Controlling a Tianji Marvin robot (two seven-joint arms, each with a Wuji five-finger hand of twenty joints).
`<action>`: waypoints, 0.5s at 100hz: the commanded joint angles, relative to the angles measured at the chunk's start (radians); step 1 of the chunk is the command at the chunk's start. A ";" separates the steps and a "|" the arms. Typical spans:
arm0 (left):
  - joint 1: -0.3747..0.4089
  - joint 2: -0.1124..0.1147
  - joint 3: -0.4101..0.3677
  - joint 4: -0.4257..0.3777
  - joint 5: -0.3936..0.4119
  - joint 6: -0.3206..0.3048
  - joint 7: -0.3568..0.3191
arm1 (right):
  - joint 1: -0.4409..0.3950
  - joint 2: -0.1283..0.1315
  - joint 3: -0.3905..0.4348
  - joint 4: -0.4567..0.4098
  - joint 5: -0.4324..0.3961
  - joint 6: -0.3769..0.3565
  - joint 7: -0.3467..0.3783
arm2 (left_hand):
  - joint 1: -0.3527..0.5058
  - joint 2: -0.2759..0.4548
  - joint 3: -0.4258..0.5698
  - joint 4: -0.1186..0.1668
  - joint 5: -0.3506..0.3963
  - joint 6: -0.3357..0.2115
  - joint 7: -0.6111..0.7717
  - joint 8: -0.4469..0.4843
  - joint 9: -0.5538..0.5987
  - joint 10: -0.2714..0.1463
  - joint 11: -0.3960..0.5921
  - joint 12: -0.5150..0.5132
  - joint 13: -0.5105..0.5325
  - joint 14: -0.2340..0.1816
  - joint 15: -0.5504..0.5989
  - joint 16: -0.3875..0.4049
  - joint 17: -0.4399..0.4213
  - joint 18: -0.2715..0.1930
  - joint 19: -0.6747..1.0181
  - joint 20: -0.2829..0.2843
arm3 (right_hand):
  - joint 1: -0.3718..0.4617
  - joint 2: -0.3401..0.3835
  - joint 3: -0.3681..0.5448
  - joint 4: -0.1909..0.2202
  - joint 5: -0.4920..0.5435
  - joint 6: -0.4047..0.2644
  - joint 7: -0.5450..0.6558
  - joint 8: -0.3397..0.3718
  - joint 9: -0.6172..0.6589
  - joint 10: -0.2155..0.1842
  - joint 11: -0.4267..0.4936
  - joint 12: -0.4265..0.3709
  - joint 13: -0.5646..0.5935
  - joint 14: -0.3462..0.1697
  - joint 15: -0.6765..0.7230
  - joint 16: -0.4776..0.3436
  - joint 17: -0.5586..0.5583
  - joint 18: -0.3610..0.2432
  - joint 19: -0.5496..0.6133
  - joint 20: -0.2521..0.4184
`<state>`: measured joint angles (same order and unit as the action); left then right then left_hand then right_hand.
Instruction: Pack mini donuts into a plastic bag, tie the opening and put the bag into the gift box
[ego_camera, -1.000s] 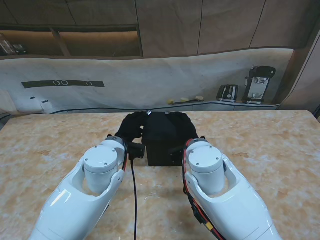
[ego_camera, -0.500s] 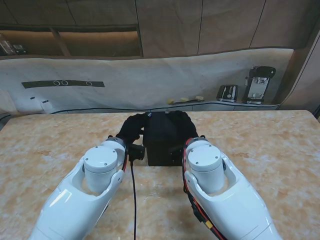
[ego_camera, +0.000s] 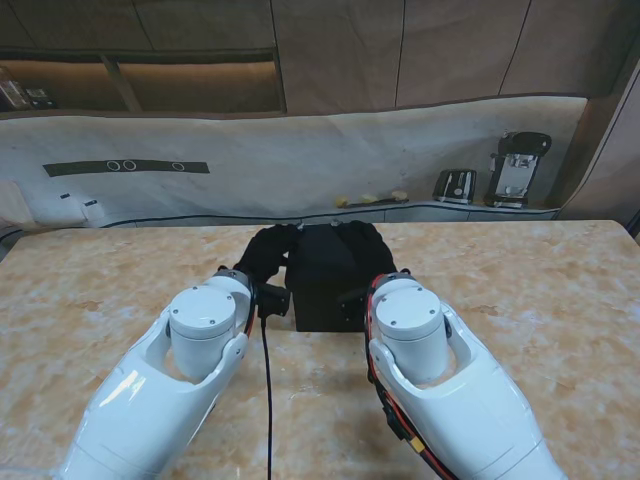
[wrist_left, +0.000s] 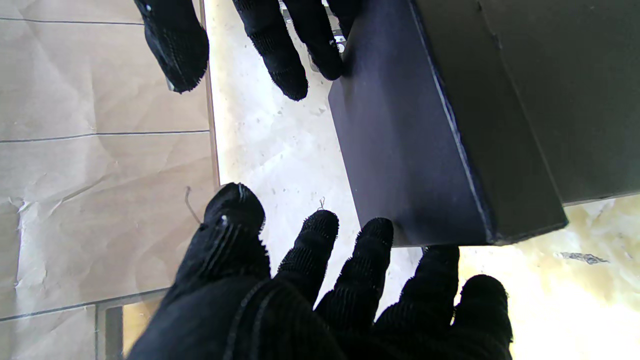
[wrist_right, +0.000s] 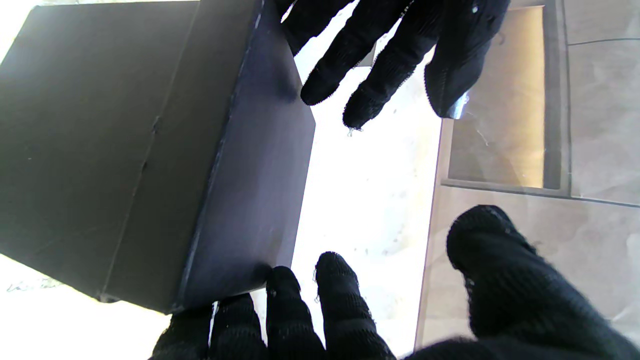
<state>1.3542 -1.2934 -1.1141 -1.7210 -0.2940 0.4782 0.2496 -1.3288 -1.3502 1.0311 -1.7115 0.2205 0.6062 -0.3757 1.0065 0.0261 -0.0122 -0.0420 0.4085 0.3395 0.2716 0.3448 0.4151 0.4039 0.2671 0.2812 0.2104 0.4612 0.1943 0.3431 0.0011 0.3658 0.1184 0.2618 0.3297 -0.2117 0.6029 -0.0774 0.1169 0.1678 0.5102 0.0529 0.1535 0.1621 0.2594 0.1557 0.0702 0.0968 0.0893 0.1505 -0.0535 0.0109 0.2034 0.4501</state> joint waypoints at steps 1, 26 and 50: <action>-0.001 -0.010 0.004 -0.007 -0.003 0.007 -0.015 | -0.006 -0.013 -0.004 0.010 0.004 0.005 0.015 | -0.019 0.042 -0.011 0.019 0.005 -0.030 0.004 0.018 -0.023 -0.021 -0.009 0.000 0.025 -0.097 0.024 0.006 -0.003 -0.018 -0.024 0.020 | 0.014 -0.010 -0.016 -0.008 0.016 -0.037 0.007 -0.002 0.015 -0.006 0.007 0.014 0.030 -0.043 0.042 0.000 0.003 0.016 0.044 0.024; 0.018 0.003 -0.006 -0.013 0.045 0.006 -0.035 | -0.007 -0.010 -0.001 0.009 -0.009 0.005 0.019 | -0.040 -0.011 -0.023 0.015 0.000 -0.067 0.013 0.023 -0.053 -0.047 -0.010 0.002 0.000 -0.120 0.013 0.006 -0.025 -0.022 -0.037 0.038 | 0.013 -0.010 -0.018 -0.007 0.034 -0.057 0.008 0.000 0.015 -0.011 0.000 0.011 0.028 -0.046 0.031 0.000 -0.009 0.017 0.044 0.033; 0.039 0.031 -0.024 -0.019 0.115 -0.044 -0.088 | -0.024 0.002 0.020 -0.009 -0.036 -0.002 0.027 | -0.082 -0.054 -0.020 0.014 -0.014 -0.120 0.042 0.042 -0.076 -0.073 -0.013 0.010 -0.010 -0.143 0.000 0.007 -0.035 -0.027 -0.040 0.063 | 0.015 -0.010 -0.018 -0.007 0.042 -0.064 0.011 0.006 0.011 -0.010 -0.011 0.005 0.029 -0.048 0.027 0.003 -0.012 0.019 0.046 0.041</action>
<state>1.3840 -1.2722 -1.1303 -1.7296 -0.1933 0.4427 0.1858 -1.3354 -1.3506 1.0464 -1.7080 0.1916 0.6061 -0.3618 0.9487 -0.0137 -0.0138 -0.0420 0.4127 0.2599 0.2758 0.3706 0.3631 0.3603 0.2535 0.2812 0.2210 0.3578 0.1970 0.3464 -0.0205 0.3643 0.0955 0.3013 0.3297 -0.2117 0.6012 -0.0774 0.1465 0.1416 0.5174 0.0529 0.1543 0.1447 0.2649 0.1576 0.1004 0.0862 0.1218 0.1505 -0.0529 0.0374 0.2422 0.4687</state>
